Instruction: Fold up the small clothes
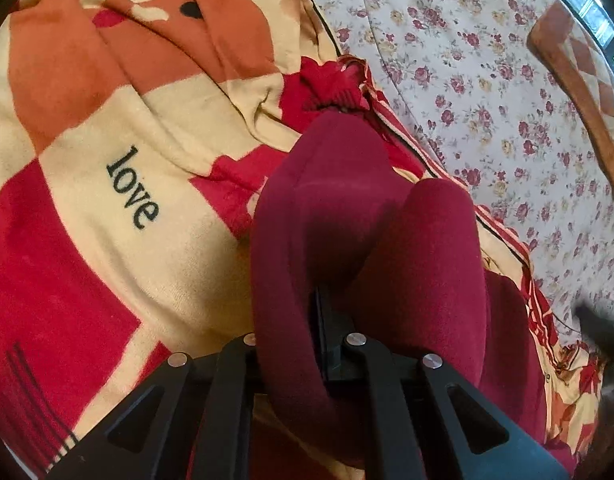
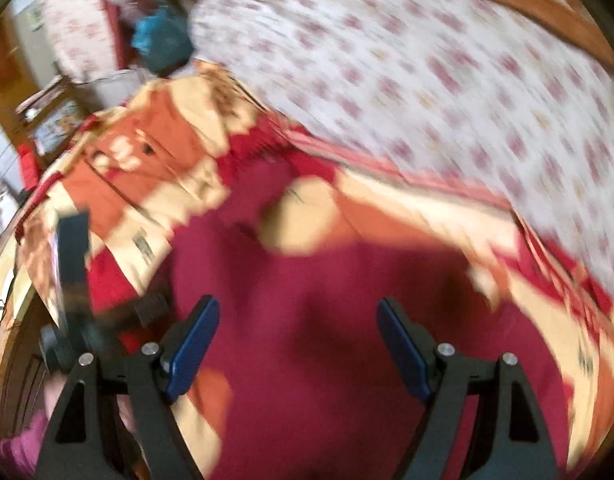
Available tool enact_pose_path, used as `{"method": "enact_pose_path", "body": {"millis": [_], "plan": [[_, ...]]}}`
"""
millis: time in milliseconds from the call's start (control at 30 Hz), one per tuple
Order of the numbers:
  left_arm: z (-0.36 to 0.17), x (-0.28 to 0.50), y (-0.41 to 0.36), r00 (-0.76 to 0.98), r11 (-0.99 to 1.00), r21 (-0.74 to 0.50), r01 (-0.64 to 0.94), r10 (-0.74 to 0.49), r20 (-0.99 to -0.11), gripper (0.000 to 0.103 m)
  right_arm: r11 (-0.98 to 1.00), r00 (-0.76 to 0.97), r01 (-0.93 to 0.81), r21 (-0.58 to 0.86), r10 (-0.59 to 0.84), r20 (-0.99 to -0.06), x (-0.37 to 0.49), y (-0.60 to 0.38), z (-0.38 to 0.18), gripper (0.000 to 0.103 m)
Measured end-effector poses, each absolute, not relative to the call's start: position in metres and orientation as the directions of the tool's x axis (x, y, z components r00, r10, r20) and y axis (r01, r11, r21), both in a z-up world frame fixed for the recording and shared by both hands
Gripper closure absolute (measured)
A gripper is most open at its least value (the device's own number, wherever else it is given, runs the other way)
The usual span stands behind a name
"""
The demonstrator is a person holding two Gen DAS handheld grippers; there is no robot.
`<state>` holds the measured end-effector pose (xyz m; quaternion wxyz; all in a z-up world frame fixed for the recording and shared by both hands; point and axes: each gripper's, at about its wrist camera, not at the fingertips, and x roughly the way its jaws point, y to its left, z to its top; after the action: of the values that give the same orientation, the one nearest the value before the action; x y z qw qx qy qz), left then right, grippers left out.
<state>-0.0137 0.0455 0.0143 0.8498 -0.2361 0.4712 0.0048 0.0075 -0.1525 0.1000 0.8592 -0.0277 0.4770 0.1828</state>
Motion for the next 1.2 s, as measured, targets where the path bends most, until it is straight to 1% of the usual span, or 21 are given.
{"method": "enact_pose_path", "body": {"millis": [67,233,300,433,500,533,567,600,633,667,700,733,833,1000,1067,1133,1167,1200], "plan": [[0.014,-0.012,0.047,0.553,0.885,-0.407,-0.225,-0.228,-0.801,0.103,0.923,0.452,-0.364,0.122,0.289,-0.844,0.043,-0.129,0.094,0.019],[0.012,-0.01,0.048,0.546,0.879,-0.42,-0.228,-0.242,-0.802,0.103,0.913,0.325,-0.361,0.19,0.314,-0.892,0.128,-0.073,0.062,0.02],[0.012,-0.009,0.048,0.544,0.88,-0.417,-0.226,-0.241,-0.804,0.103,0.907,0.281,-0.375,0.19,0.306,-0.91,0.145,-0.051,0.045,0.02],[0.012,-0.008,0.05,0.539,0.877,-0.425,-0.224,-0.252,-0.804,0.103,0.921,0.204,-0.355,0.159,0.242,-0.949,0.179,-0.014,0.004,0.02],[0.011,-0.007,0.051,0.536,0.871,-0.434,-0.23,-0.258,-0.804,0.103,0.924,0.171,-0.352,0.151,0.223,-0.96,0.189,-0.001,-0.014,0.022],[0.01,-0.007,0.052,0.535,0.87,-0.434,-0.231,-0.259,-0.804,0.103,0.93,0.149,-0.343,0.129,0.19,-0.97,0.194,0.004,-0.027,0.027],[0.01,-0.006,0.051,0.534,0.872,-0.431,-0.231,-0.257,-0.805,0.103,0.936,0.145,-0.337,0.105,0.162,-0.976,0.195,0.006,-0.034,0.036],[0.01,-0.006,0.051,0.534,0.874,-0.428,-0.229,-0.255,-0.806,0.103,0.936,0.178,-0.346,0.072,0.141,-0.974,0.194,0.008,-0.037,0.04],[0.011,-0.006,0.05,0.534,0.876,-0.424,-0.228,-0.252,-0.807,0.103,0.933,0.196,-0.352,0.068,0.144,-0.97,0.193,0.008,-0.036,0.047],[0.011,-0.006,0.05,0.535,0.879,-0.42,-0.227,-0.248,-0.808,0.103,0.932,0.206,-0.355,0.074,0.155,-0.966,0.191,0.007,-0.034,0.062],[0.011,-0.006,0.049,0.536,0.881,-0.415,-0.226,-0.243,-0.809,0.103,0.929,0.211,-0.358,0.095,0.18,-0.961,0.19,0.005,-0.031,0.071],[0.012,-0.006,0.048,0.537,0.885,-0.408,-0.225,-0.237,-0.81,0.103,0.924,0.213,-0.361,0.127,0.214,-0.953,0.188,0.002,-0.026,0.093],[0.013,-0.005,0.045,0.543,0.896,-0.386,-0.22,-0.216,-0.812,0.103,0.92,0.282,-0.351,0.173,0.281,-0.918,0.179,-0.014,0.004,0.095],[0.022,-0.005,0.032,0.578,0.932,-0.303,-0.2,-0.138,-0.804,0.103,0.893,0.419,-0.334,0.303,0.428,-0.801,0.147,-0.064,0.09,0.095],[0.033,-0.008,0.026,0.625,0.943,-0.286,-0.168,-0.123,-0.771,0.103,0.876,0.463,-0.354,0.327,0.468,-0.753,0.127,-0.085,0.126,0.095],[0.043,-0.011,0.022,0.667,0.943,-0.31,-0.124,-0.152,-0.729,0.103,0.873,0.503,-0.367,0.322,0.478,-0.72,0.108,-0.104,0.151,0.095],[0.05,-0.015,0.019,0.692,0.937,-0.337,-0.089,-0.185,-0.698,0.103,0.872,0.528,-0.37,0.32,0.481,-0.7,0.096,-0.114,0.163,0.095],[0.054,-0.016,0.019,0.703,0.933,-0.354,-0.067,-0.207,-0.68,0.101,0.874,0.552,-0.367,0.319,0.48,-0.682,0.086,-0.125,0.176,0.095]]}}
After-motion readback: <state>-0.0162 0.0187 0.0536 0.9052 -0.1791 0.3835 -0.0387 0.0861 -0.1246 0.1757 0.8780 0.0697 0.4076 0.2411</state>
